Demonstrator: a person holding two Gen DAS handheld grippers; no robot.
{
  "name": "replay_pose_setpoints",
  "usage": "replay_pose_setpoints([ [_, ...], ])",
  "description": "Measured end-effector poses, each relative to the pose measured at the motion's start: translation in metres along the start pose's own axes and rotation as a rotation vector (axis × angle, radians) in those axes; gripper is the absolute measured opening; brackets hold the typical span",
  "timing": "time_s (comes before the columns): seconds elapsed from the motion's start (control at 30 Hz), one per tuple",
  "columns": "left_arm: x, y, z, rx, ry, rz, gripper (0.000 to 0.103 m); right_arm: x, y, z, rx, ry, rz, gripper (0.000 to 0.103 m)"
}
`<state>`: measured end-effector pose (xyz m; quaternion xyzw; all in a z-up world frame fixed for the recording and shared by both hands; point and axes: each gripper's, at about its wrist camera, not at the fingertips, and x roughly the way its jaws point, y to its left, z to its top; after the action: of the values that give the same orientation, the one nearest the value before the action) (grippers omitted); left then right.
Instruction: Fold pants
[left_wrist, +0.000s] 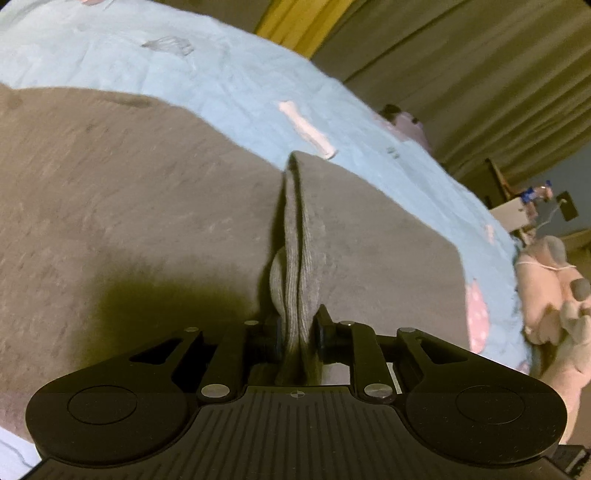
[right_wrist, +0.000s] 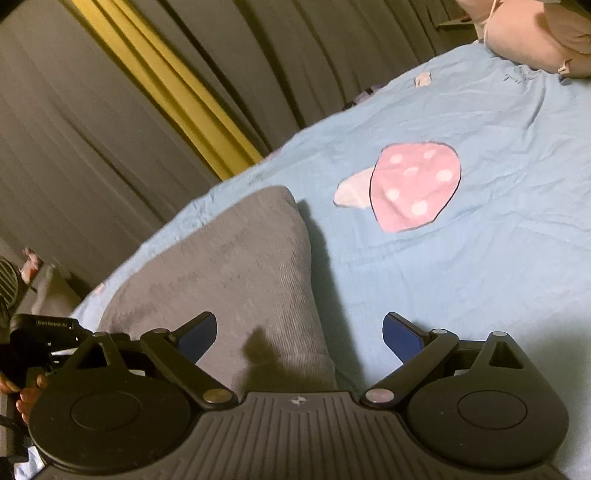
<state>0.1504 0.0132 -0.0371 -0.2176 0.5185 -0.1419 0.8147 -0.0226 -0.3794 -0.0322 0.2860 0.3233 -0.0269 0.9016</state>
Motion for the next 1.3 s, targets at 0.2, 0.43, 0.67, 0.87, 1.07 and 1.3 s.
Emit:
replay_pose_setpoints([
  [0.2,0.001,0.018,0.001,-0.072,0.003,-0.039,0.047,0.007,0.006,-0.004,-0.041,0.03,-0.018,0.097],
  [0.43,0.013,0.015,0.023,-0.105,-0.052,-0.065,0.053,0.017,0.007,-0.008,-0.044,0.059,-0.022,0.097],
  [0.67,0.003,-0.024,0.02,0.122,-0.173,-0.057,0.019,0.018,0.004,-0.008,-0.015,0.039,-0.038,0.097],
  [0.87,-0.001,-0.012,0.011,0.16,-0.177,0.085,0.021,0.018,0.003,-0.009,-0.011,0.042,-0.048,0.097],
  [1.07,-0.01,-0.005,0.001,0.098,-0.2,0.141,0.063,0.017,0.007,-0.009,-0.039,0.027,-0.066,0.097],
  [1.3,-0.065,-0.02,-0.054,0.191,-0.277,0.063,0.08,-0.02,0.023,-0.008,-0.108,-0.199,-0.031,0.071],
])
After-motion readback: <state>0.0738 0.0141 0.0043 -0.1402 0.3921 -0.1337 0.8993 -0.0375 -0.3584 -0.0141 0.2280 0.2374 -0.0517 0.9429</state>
